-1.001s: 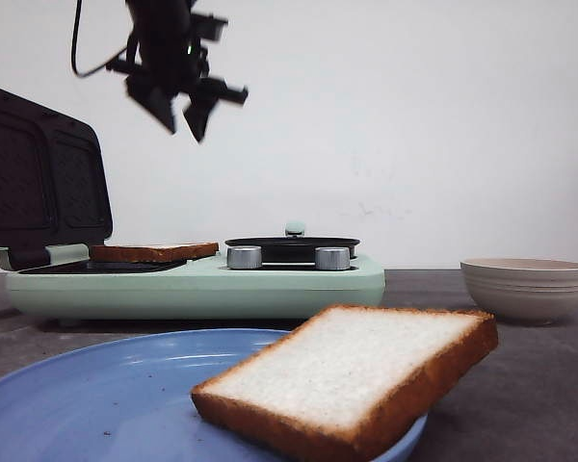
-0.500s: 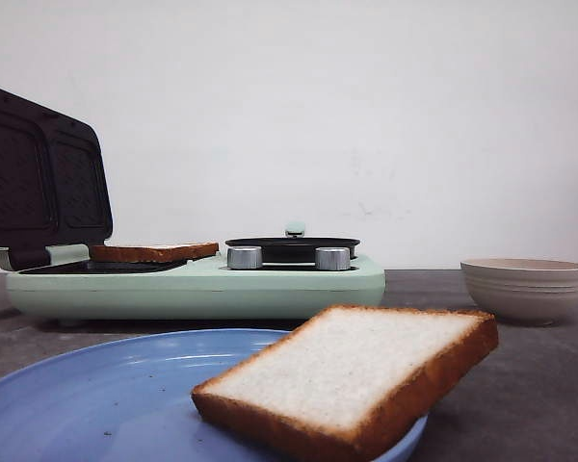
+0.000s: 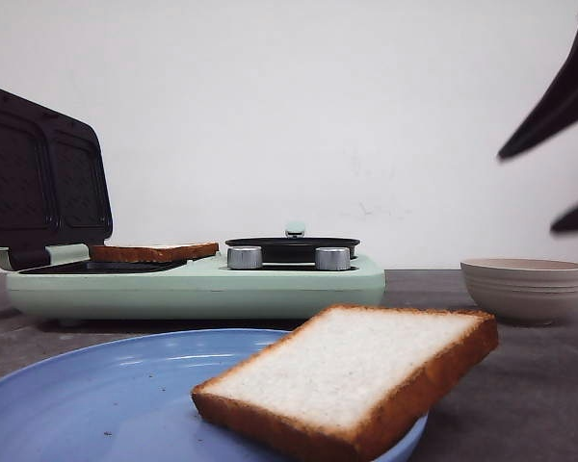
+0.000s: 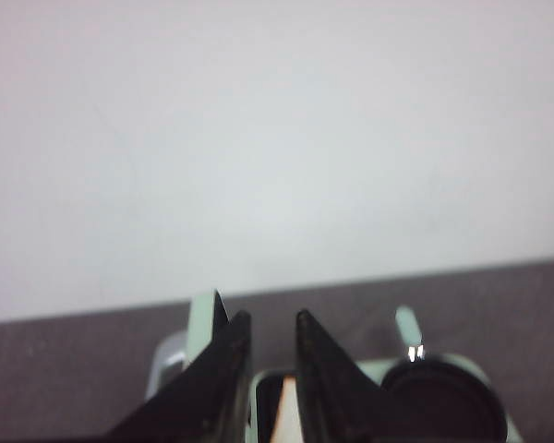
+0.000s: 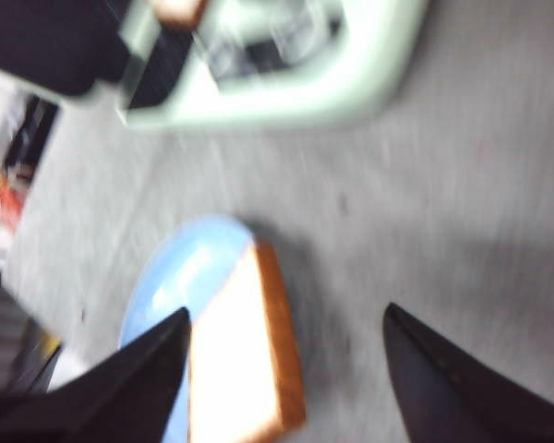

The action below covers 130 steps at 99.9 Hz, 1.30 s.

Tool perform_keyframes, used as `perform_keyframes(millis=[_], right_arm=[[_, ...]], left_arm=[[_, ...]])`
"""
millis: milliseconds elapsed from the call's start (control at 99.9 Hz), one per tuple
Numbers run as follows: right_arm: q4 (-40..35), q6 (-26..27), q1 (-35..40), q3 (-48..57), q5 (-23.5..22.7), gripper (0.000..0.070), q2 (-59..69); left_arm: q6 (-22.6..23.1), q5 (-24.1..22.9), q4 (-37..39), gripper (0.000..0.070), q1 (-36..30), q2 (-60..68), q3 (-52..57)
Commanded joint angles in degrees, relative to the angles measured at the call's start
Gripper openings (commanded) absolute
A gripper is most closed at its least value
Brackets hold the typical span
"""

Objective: Make breakfast with bread and shrimp
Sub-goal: 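Move the right gripper down and grasp the other bread slice, then carry the bread slice with the right gripper over the sandwich maker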

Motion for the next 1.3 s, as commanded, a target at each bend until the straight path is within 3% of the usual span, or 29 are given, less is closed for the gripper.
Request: perform_keyframes(millis=[0, 440, 680, 740, 831, 891, 1081, 1291], right_arm=[[0.4, 1.3, 1.1, 0.6, -0.8, 0.0518, 3.7], [10.6, 7.1, 11.9, 0.7, -3.4, 0.0539, 20.1], [14.1, 7.8, 16.4, 0.8, -1.3, 0.0534, 25.4], [14.6, 7.8, 16.8, 0.9, -1.0, 0.0461, 26.4], [15.9, 7.7, 17.2, 1.0, 0.0, 0.0156, 27.0], [17.6, 7.8, 17.4, 1.3, 0.2, 0.0008, 26.9], [20.3, 9.3, 18.4, 5.5, 1.8, 0.0, 24.4], [18.7, 9.2, 20.4, 19.1, 1.9, 0.0, 24.9]], left_arm=[[0.7, 0.0, 0.1, 0.0011, -0.3, -2.5, -0.6], [2.0, -0.2, -1.0, 0.0011, -0.3, -20.2, -15.0], [2.0, -0.1, -1.3, 0.0011, -0.3, -21.4, -16.6], [2.0, 0.1, -1.3, 0.0011, -0.5, -21.3, -16.6], [2.0, 0.1, -1.3, 0.0011, -0.9, -21.3, -16.6], [2.0, 0.1, -1.3, 0.0011, -1.1, -21.3, -16.6], [2.0, 0.1, -2.0, 0.0011, -1.5, -21.4, -16.6], [1.4, 1.7, -2.1, 0.0011, -1.5, -21.4, -16.6]])
